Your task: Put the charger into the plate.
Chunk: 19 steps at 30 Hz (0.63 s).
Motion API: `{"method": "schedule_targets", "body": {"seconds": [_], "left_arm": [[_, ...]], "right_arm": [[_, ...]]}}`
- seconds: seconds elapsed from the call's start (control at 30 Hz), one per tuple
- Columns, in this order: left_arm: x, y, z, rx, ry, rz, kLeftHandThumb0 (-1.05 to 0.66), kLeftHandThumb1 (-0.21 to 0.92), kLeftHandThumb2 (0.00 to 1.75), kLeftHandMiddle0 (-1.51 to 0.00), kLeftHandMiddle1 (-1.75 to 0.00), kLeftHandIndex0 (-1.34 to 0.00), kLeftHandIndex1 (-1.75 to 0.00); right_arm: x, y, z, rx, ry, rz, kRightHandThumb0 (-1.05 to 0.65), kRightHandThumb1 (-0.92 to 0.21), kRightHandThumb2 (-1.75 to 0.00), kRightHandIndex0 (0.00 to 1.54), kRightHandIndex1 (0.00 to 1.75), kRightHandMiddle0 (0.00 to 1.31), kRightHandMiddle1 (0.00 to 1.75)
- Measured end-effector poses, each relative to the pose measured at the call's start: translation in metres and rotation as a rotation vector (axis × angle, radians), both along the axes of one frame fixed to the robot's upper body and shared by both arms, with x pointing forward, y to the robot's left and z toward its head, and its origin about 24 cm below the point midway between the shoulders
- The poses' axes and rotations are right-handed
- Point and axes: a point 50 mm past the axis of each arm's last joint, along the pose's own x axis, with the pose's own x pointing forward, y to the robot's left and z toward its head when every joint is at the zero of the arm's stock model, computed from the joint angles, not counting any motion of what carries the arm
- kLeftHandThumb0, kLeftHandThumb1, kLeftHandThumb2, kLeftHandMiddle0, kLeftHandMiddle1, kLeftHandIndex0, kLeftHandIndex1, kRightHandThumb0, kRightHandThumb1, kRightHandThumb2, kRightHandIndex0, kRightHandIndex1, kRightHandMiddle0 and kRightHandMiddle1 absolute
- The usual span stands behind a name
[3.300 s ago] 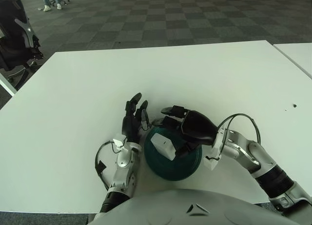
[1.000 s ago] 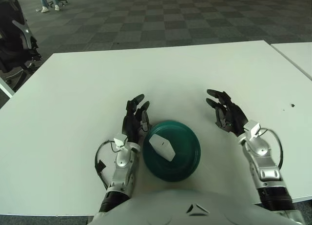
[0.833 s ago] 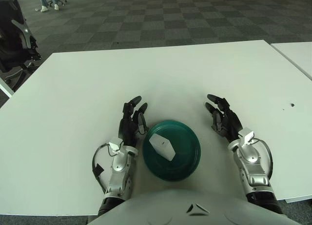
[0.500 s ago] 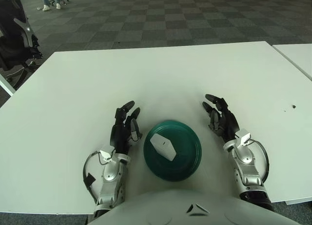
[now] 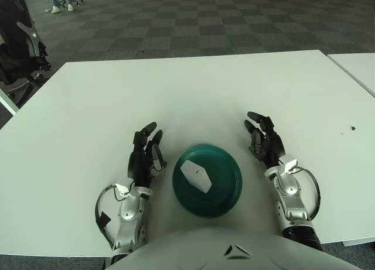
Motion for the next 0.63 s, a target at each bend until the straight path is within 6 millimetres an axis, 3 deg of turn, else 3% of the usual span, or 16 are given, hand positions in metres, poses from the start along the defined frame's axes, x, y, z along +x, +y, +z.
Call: {"method": "schedule_targets", "body": {"seconds": [0.2,0.63], "left_arm": [[0.000,0.000,0.000,0.014,0.004,-0.009,-0.90,0.92,1.07,-0.36,-0.23,0.00,-0.88],[0.001,0.000,0.000,0.012,0.002,-0.008,-0.88,0.92,1.05,-0.39,-0.24,0.00,-0.96]], "right_arm": [[0.000,0.003,-0.001,-0.007,-0.004,-0.031,-0.90,-0.92,-0.88,0.29,0.00,0.00,0.63],[0.011,0.006,-0.001,0.003,-0.026,-0.046,-0.90,-0.92,-0.87,0.26,0.00,0.00,0.59]]}}
